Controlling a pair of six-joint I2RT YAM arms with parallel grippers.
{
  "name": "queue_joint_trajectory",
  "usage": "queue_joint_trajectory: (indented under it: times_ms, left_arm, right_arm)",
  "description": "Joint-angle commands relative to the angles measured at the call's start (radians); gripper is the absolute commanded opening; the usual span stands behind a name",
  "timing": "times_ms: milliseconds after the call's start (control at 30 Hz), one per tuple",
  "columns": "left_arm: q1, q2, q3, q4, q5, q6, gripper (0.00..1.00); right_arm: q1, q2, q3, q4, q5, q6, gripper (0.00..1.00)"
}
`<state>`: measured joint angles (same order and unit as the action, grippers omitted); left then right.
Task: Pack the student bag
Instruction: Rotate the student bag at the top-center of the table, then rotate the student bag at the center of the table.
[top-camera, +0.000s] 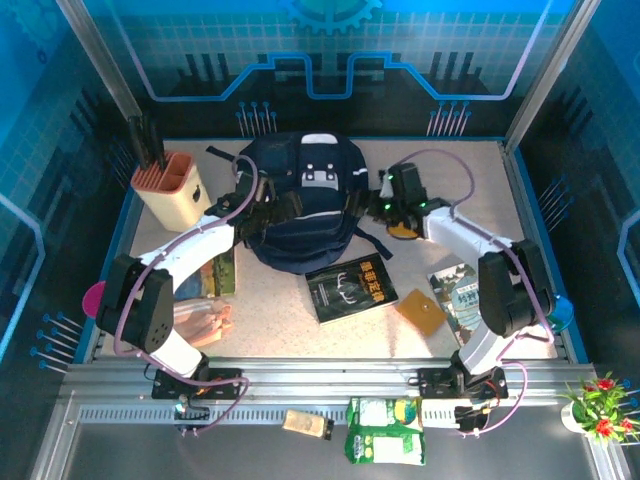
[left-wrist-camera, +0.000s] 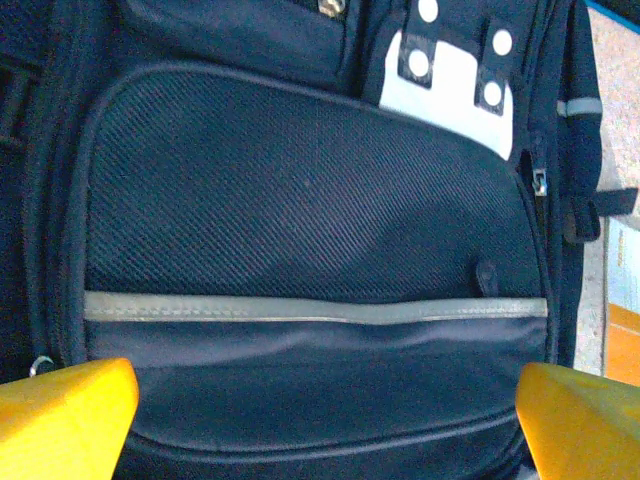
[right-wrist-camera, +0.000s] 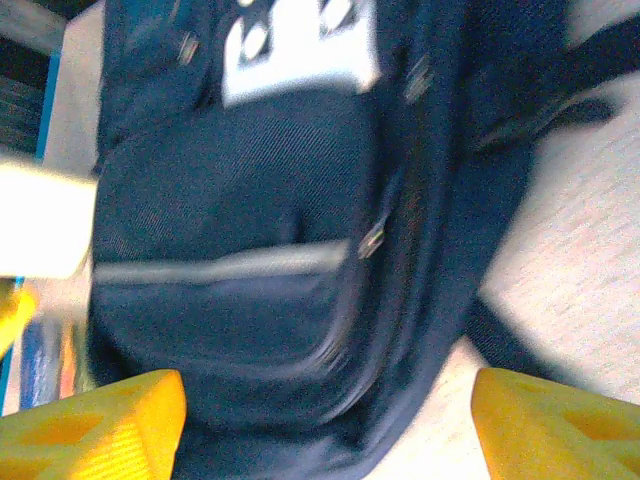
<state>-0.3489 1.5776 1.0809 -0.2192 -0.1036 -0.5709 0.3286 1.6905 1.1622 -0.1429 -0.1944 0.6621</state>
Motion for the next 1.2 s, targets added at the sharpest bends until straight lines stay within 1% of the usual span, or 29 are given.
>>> queue_joint_trajectory:
  times_ms: [0,100,200,300,400,500,567,633,733,800,867,900,967,1167]
  left_arm:
    - [-0.001,-0.007,0.023,-0.049,0.107,-0.066,0.96]
    - [-0.004,-0.015,0.006,-0.049,0.172,-0.118,0.91]
    - [-0.009,-0.031,-0.02,-0.053,0.212,-0.16,0.89]
    - [-0.015,-0.062,-0.049,-0.075,0.22,-0.187,0.89]
    - [-0.019,-0.1,-0.09,-0.084,0.228,-0.215,0.89]
    - [-0.022,-0.126,-0.14,-0.088,0.238,-0.246,0.89]
    - [-0.024,-0.138,-0.165,-0.1,0.235,-0.261,0.89]
    - [-0.024,-0.147,-0.195,-0.093,0.232,-0.281,0.89]
    - [-0.023,-0.148,-0.233,-0.075,0.227,-0.3,0.89]
    - [-0.024,-0.136,-0.242,-0.067,0.219,-0.302,0.89]
    - [-0.024,-0.115,-0.239,-0.053,0.211,-0.297,0.88]
    - [-0.024,-0.1,-0.233,-0.048,0.204,-0.297,0.88]
    - [-0.024,-0.066,-0.217,-0.036,0.191,-0.283,0.88]
    - [-0.016,0.052,-0.121,-0.016,0.118,-0.208,0.87]
  right_arm:
    - [-0.059,0.124,0.13,-0.091,-0.02,-0.066,0.75]
    - [-0.096,0.271,0.292,-0.152,-0.044,-0.074,0.74]
    - [-0.11,0.394,0.429,-0.169,-0.048,-0.073,0.73]
    - [-0.111,0.511,0.569,-0.207,-0.04,-0.086,0.71]
    - [-0.11,0.605,0.678,-0.225,-0.07,-0.094,0.7]
    - [-0.107,0.679,0.746,-0.227,-0.127,-0.1,0.61]
    - [-0.101,0.7,0.759,-0.225,-0.148,-0.114,0.55]
    - [-0.096,0.704,0.759,-0.229,-0.152,-0.136,0.47]
    - [-0.093,0.693,0.748,-0.243,-0.156,-0.163,0.3]
    - [-0.095,0.667,0.719,-0.238,-0.157,-0.178,0.18]
    - [-0.097,0.64,0.678,-0.228,-0.157,-0.186,0.1]
    - [-0.098,0.595,0.65,-0.218,-0.16,-0.188,0.07]
    - [-0.101,0.537,0.578,-0.189,-0.164,-0.191,0.04]
    - [-0.107,0.299,0.32,-0.109,-0.177,-0.16,0.03]
